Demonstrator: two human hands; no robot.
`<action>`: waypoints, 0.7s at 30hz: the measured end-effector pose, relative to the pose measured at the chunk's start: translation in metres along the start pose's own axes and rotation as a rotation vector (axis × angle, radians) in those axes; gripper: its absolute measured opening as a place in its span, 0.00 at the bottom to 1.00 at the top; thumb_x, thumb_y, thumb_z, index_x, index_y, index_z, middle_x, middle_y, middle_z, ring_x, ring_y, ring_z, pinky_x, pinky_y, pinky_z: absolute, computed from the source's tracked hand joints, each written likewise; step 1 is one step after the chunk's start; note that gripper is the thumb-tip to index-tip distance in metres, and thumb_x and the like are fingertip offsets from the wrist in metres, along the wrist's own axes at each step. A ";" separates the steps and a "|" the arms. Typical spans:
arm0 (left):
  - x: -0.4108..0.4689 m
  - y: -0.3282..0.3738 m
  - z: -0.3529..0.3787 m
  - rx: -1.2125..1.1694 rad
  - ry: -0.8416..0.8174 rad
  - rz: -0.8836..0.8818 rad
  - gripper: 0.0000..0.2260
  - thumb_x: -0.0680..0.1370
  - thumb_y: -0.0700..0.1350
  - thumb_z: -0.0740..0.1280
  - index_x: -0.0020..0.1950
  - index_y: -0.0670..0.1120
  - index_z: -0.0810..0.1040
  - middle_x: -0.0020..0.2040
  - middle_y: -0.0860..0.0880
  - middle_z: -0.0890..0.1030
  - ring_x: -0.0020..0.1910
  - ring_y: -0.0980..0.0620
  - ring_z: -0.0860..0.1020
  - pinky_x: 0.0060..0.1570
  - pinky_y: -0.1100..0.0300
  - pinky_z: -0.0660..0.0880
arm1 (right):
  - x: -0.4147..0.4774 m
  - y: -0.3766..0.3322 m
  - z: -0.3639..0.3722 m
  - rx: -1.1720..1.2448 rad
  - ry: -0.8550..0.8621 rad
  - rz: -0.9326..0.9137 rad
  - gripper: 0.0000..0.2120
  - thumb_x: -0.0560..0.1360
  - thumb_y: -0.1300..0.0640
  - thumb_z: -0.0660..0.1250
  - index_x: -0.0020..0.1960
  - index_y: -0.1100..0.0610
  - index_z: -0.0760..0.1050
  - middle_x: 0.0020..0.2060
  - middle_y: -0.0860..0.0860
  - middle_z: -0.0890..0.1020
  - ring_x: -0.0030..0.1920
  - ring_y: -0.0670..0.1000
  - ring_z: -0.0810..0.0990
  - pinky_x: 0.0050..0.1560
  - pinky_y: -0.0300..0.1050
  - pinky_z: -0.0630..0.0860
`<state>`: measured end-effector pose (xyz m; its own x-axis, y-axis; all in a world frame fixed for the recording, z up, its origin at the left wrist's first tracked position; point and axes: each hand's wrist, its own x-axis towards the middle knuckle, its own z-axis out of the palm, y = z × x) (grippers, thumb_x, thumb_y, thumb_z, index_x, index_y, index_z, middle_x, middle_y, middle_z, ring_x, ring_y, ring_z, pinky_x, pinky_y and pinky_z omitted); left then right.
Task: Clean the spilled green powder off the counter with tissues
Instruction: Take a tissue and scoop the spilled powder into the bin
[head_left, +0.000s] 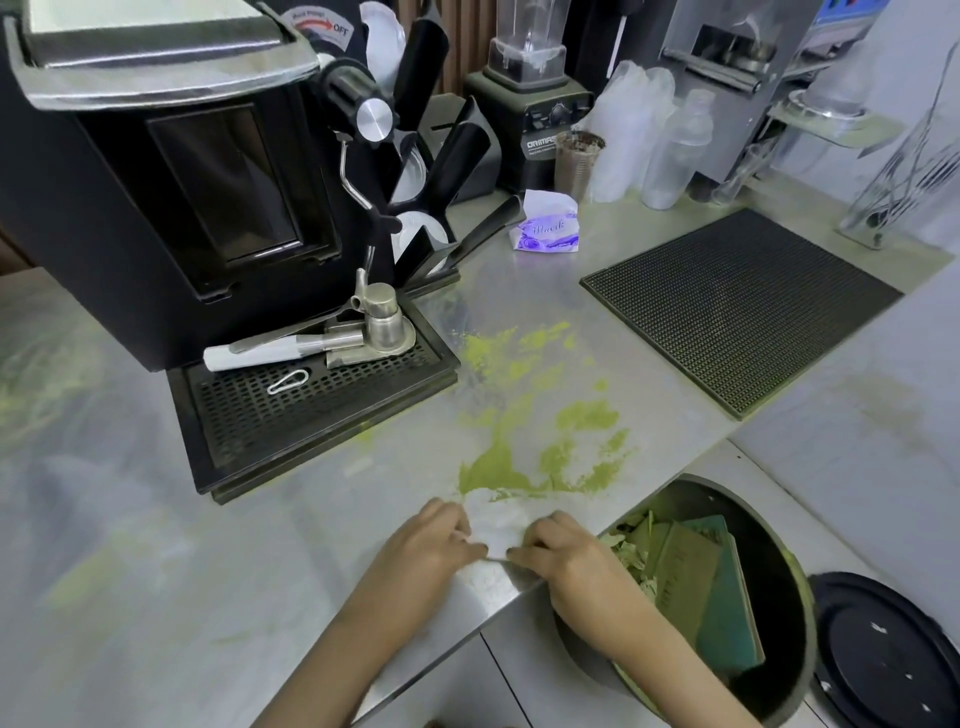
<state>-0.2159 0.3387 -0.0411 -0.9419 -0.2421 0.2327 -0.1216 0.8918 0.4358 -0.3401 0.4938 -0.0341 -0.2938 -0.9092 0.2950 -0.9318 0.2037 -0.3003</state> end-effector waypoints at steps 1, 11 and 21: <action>-0.004 0.003 0.000 0.088 -0.082 0.072 0.11 0.76 0.46 0.65 0.35 0.51 0.68 0.41 0.52 0.69 0.42 0.60 0.69 0.41 0.70 0.64 | -0.006 -0.001 0.002 0.034 -0.032 0.007 0.13 0.60 0.65 0.66 0.40 0.51 0.80 0.33 0.46 0.75 0.38 0.45 0.69 0.29 0.35 0.70; 0.045 -0.020 0.004 -0.063 -0.032 -0.143 0.17 0.74 0.52 0.54 0.48 0.44 0.78 0.47 0.48 0.72 0.46 0.52 0.71 0.43 0.64 0.64 | 0.037 0.024 0.004 -0.074 0.077 0.104 0.13 0.67 0.61 0.60 0.42 0.57 0.83 0.33 0.50 0.79 0.34 0.53 0.78 0.27 0.39 0.74; 0.003 -0.059 -0.032 -0.341 -0.133 -0.345 0.03 0.75 0.44 0.66 0.41 0.50 0.75 0.44 0.57 0.73 0.43 0.59 0.74 0.45 0.61 0.68 | 0.037 -0.045 0.052 -0.091 -0.091 0.013 0.11 0.54 0.62 0.73 0.34 0.51 0.77 0.31 0.46 0.74 0.33 0.46 0.72 0.31 0.33 0.67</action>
<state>-0.2018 0.2733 -0.0385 -0.8993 -0.4303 -0.0784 -0.3450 0.5876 0.7319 -0.2975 0.4323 -0.0569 -0.2892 -0.9347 0.2066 -0.9448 0.2440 -0.2185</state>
